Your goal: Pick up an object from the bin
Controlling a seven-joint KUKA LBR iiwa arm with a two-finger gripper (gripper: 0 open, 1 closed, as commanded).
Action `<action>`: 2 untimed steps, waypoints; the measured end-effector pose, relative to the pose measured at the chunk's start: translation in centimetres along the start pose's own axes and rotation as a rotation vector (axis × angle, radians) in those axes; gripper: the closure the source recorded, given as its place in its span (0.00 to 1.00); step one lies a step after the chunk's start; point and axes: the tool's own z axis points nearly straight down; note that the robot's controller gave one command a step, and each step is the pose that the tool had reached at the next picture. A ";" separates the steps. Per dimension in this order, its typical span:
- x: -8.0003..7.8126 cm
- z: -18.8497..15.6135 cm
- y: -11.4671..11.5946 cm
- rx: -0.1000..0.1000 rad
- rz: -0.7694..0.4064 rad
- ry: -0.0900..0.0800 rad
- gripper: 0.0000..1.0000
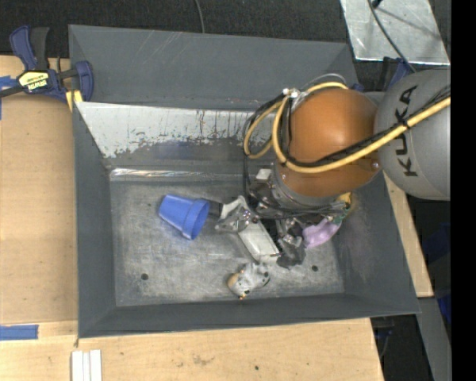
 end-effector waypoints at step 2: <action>-0.2 1.1 -0.8 0.009 -0.328 -0.005 0.00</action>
Offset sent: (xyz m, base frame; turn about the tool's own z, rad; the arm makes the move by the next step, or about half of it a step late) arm 0.0180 0.0008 -0.0892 -0.3323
